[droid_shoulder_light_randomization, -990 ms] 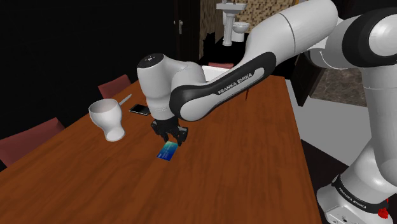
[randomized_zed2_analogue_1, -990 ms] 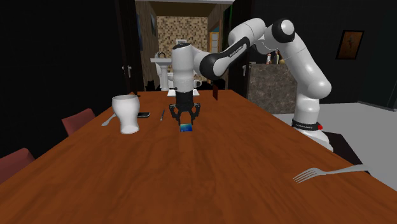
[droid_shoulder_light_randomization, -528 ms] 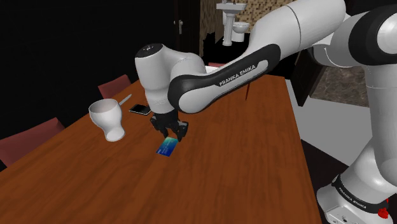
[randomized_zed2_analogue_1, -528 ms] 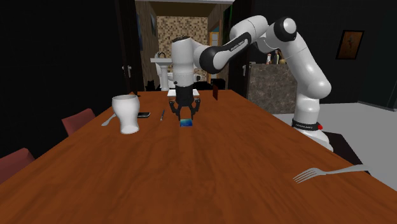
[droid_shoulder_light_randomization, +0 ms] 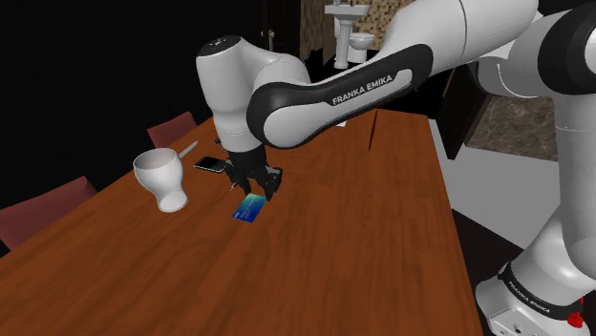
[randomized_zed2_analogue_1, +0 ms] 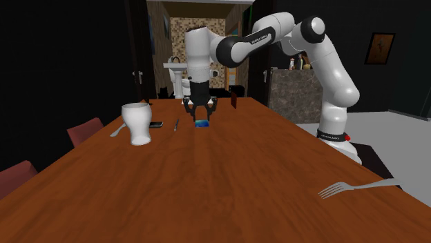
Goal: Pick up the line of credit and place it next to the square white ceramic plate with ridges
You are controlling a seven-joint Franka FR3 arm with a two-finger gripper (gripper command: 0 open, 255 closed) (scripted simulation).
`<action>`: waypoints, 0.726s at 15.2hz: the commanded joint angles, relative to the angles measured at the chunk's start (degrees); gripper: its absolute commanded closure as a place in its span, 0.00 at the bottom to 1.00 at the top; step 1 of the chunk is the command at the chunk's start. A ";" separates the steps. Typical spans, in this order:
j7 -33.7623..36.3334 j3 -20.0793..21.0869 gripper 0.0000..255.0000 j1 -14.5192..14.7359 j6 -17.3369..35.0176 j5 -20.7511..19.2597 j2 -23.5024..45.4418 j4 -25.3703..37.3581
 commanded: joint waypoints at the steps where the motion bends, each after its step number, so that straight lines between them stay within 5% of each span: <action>1: -0.34 0.26 1.00 0.04 -1.25 0.43 -0.51 0.87; 3: -0.73 0.45 1.00 0.11 -2.51 0.78 -0.88 1.91; 11: -10.54 1.08 1.00 -13.12 4.36 5.93 -10.96 -11.36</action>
